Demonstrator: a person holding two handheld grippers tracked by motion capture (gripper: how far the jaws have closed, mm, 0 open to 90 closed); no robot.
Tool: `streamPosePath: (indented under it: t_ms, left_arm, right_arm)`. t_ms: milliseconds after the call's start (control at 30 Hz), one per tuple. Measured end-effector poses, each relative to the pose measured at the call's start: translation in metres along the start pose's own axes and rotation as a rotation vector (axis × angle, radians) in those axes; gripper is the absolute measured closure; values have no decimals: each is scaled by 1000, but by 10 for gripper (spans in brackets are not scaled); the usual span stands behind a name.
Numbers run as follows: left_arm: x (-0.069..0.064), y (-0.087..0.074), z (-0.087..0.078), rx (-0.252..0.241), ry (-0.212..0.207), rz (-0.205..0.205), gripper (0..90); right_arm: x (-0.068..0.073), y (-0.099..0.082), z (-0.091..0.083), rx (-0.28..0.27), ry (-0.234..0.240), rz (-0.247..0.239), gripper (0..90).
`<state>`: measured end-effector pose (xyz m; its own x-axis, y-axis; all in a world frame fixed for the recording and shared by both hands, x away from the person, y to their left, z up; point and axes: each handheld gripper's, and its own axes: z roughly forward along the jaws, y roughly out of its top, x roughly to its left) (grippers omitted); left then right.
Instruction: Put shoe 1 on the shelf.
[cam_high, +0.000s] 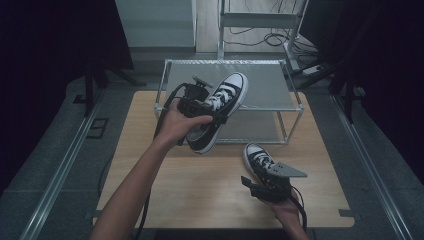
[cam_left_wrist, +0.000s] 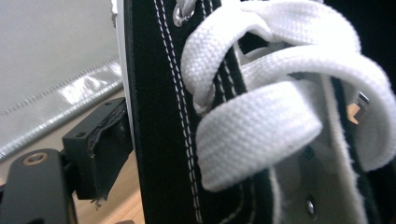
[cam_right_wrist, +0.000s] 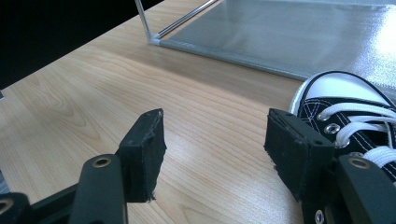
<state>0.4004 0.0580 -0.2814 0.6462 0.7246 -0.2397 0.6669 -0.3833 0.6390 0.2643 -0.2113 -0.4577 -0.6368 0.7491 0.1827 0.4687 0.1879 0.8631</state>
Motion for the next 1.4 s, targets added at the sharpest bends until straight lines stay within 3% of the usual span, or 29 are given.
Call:
streamPosePath:
  t_ms: [367, 667, 1133, 1200, 1400]
  left_arm:
    - [5, 32, 7, 17, 32, -45, 153]
    - [14, 60, 25, 50, 75, -96, 153]
    - [25, 99, 46, 69, 130, -232, 152]
    - [27, 105, 51, 69, 159, -270, 152]
    - [31, 114, 58, 81, 209, -306, 151]
  right_arm:
    - [0, 0, 0, -2, 4, 3, 381]
    - [-1, 0, 0, -3, 6, 12, 381]
    - [-2, 0, -1, 0, 8, 12, 380]
    - [-2, 1, -2, -4, 5, 17, 380]
    - [-3, 1, -4, -10, 4, 20, 380]
